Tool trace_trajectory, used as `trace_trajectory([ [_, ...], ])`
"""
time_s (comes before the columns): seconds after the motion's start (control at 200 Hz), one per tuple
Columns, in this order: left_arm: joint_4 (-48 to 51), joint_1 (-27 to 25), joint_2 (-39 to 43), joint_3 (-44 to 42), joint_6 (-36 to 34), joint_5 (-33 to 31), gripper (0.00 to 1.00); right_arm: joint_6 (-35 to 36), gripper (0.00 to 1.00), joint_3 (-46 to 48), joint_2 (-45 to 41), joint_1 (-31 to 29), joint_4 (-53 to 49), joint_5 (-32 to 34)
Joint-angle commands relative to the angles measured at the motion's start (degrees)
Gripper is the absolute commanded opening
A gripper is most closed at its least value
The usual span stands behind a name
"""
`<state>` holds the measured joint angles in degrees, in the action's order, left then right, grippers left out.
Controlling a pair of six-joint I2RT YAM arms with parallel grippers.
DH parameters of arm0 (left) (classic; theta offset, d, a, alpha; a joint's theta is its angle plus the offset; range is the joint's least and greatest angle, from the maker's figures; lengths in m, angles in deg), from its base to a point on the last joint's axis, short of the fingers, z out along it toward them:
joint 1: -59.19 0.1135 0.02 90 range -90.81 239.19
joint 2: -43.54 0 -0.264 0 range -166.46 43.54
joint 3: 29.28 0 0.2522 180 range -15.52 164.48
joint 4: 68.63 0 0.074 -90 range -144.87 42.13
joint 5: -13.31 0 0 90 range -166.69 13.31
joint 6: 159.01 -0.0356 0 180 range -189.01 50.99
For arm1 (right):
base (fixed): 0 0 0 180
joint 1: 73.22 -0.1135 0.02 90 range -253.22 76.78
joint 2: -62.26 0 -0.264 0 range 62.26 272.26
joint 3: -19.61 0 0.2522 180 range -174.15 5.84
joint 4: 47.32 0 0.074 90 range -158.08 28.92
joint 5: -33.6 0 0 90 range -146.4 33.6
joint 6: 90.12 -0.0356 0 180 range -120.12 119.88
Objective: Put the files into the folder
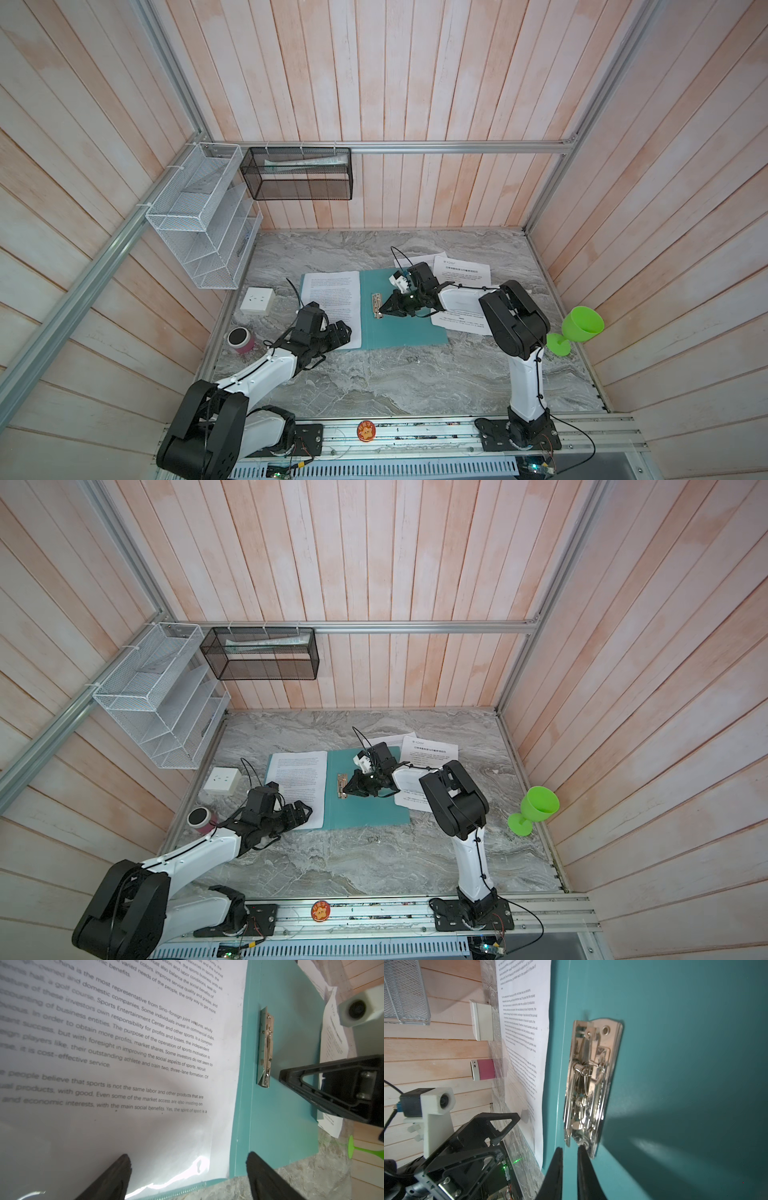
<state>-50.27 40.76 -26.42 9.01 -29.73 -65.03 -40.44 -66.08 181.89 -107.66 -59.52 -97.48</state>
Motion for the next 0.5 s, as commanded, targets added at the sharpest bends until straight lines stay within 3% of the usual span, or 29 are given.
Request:
trace_trajectory([
  [0.0, -0.53, -0.24, 0.73, -0.52, 0.61, -0.01, 0.89, 1.03, 0.13, -1.46, 2.02, -0.52, -0.81, -0.75],
  [0.495, 0.36, -0.24, 3.64, -3.24, 1.67, -0.93, 0.87, 1.85, 0.13, -3.74, 3.91, -1.74, -2.54, -0.99],
])
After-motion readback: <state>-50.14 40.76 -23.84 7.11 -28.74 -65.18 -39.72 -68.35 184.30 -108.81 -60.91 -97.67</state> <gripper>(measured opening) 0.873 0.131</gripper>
